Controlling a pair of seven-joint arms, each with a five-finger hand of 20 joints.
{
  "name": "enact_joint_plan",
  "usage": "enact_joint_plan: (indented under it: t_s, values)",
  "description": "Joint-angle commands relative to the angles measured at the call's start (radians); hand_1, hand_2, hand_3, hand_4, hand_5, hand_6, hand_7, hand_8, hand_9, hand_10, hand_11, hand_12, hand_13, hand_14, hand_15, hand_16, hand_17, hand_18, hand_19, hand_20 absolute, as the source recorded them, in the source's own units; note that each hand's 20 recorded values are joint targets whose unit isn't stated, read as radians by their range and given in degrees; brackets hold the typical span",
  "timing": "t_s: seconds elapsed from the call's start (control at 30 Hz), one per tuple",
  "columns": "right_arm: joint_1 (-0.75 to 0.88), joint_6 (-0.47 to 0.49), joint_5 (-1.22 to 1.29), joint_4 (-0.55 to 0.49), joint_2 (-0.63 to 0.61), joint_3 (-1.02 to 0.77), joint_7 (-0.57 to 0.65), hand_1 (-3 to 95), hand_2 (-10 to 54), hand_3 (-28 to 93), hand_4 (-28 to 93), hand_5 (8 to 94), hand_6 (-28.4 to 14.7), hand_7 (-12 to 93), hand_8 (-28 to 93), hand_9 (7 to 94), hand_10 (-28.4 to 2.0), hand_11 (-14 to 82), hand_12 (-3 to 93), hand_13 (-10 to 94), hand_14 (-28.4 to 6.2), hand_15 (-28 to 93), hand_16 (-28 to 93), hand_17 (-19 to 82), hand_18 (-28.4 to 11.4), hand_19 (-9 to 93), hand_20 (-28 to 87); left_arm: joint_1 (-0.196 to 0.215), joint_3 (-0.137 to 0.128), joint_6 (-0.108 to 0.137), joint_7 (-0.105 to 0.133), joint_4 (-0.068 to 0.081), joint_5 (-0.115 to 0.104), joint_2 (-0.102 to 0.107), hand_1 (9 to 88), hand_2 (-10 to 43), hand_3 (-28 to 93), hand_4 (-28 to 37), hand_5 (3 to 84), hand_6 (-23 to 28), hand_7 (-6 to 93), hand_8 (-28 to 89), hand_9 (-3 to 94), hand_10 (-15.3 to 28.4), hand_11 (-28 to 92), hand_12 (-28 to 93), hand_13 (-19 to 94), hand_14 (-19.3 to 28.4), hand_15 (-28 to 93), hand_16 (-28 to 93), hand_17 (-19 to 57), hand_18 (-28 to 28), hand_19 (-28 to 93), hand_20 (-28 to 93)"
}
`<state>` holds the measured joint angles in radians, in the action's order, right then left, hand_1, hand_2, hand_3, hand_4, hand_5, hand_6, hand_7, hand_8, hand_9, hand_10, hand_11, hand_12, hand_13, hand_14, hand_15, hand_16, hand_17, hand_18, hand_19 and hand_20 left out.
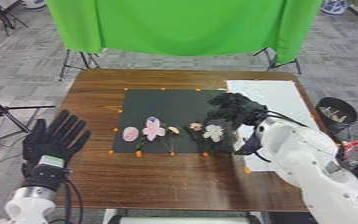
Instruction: Arrange flowers
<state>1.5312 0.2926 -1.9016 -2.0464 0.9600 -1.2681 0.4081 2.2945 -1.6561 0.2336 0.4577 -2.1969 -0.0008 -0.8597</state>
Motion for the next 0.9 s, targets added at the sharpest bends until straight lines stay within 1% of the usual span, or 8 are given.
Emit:
enact_joint_plan:
  t_s: [0.03,0.13,0.2,0.27,0.4,0.53,0.83,0.9]
  values:
    - [0.129,-0.277,0.572,0.027,0.012,-0.237,-0.129,17.5,12.3,72,-28,35.1,-3.9,12,-10,37.3,-16.6,7.4,12.6,36,-17.2,22,13,21,-18.6,45,14,0.058,-0.113,-0.031,0.053,0.009,0.037,0.010,28.3,9.8,72,-28.3,41.2,9.4,12.0,-9,34.7,15.5,16,9,23,15.3,31,-7,-7.5,15.3,38,8]
    - [0.133,-0.339,0.760,0.061,0.028,-0.263,-0.213,14.8,12.2,74,-28,36.2,-2.8,12,-10,36.6,-14.3,5.4,11.5,34,-16.9,17,14,19,-18.0,37,14,0.087,-0.164,-0.084,0.015,0.024,0.049,-0.012,28.0,9.7,72,-28.3,40.5,8.7,10.8,-9,34.0,15.1,15,9,22,14.7,29,-7,-7.5,15.1,37,8]
    - [0.131,-0.332,0.833,0.076,0.043,-0.282,-0.239,13.6,12.3,74,-28,36.7,-2.3,11,-10,36.3,-13.1,4.2,11.0,32,-16.4,13,15,18,-17.7,33,15,0.090,-0.174,-0.086,0.022,0.027,0.048,-0.017,27.7,9.5,71,-28.3,39.9,8.6,10.1,-8,33.0,15.0,13,9,21,14.2,26,-7,-7.6,15.1,36,7]
    - [0.138,-0.347,0.868,0.080,0.057,-0.293,-0.290,12.0,12.0,75,-28,36.5,-2.0,11,-10,35.6,-13.1,3.5,10.6,31,-16.4,10,16,17,-17.6,30,16,0.078,-0.184,-0.124,0.013,0.045,0.056,-0.015,27.3,9.6,71,-28.3,38.9,8.5,9.0,-8,32.0,14.9,12,9,20,13.8,24,-7,-7.8,15.0,36,7]
    - [0.126,-0.335,0.898,0.086,0.068,-0.295,-0.309,10.0,11.2,75,-28,36.6,-2.0,10,-10,34.9,-13.1,2.7,10.2,30,-15.7,8,18,16,-17.5,27,17,0.096,-0.213,-0.131,0.000,0.044,0.069,-0.022,25.6,10.4,69,-28.3,36.6,8.0,7.3,-8,29.0,14.4,9,9,17,12.4,19,-7,-7.9,14.5,34,7]
    - [0.127,-0.348,0.886,0.075,0.067,-0.294,-0.302,9.4,10.9,76,-28,36.5,-2.1,9,-10,34.5,-13.1,2.6,10.1,29,-15.7,8,19,16,-17.5,26,17,0.107,-0.218,-0.116,0.021,0.035,0.058,-0.022,25.0,10.5,69,-28.3,35.5,7.5,6.8,-7,27.6,13.9,8,8,15,11.4,16,-7,-7.8,13.6,33,6]
    - [0.090,-0.353,0.887,0.078,0.061,-0.268,-0.296,9.5,10.4,76,-28,37.1,-2.5,9,-9,34.2,-13.1,2.4,10.1,29,-15.5,7,20,16,-17.7,25,18,0.074,-0.200,-0.092,0.052,0.043,0.043,-0.009,25.6,10.3,69,-28.3,35.1,7.4,7.3,-8,27.0,13.8,8,9,15,11.2,16,-6,-7.5,13.2,32,6]
    - [0.074,-0.372,0.889,0.082,0.058,-0.247,-0.294,9.6,10.4,76,-28,37.7,-2.9,9,-9,34.2,-13.1,2.4,10.0,29,-15.3,7,20,16,-17.6,25,18,0.081,-0.199,-0.080,0.065,0.035,0.032,-0.006,25.7,10.3,70,-28.3,35.0,7.5,7.5,-8,27.0,13.8,8,9,15,11.2,16,-6,-7.5,13.1,32,7]
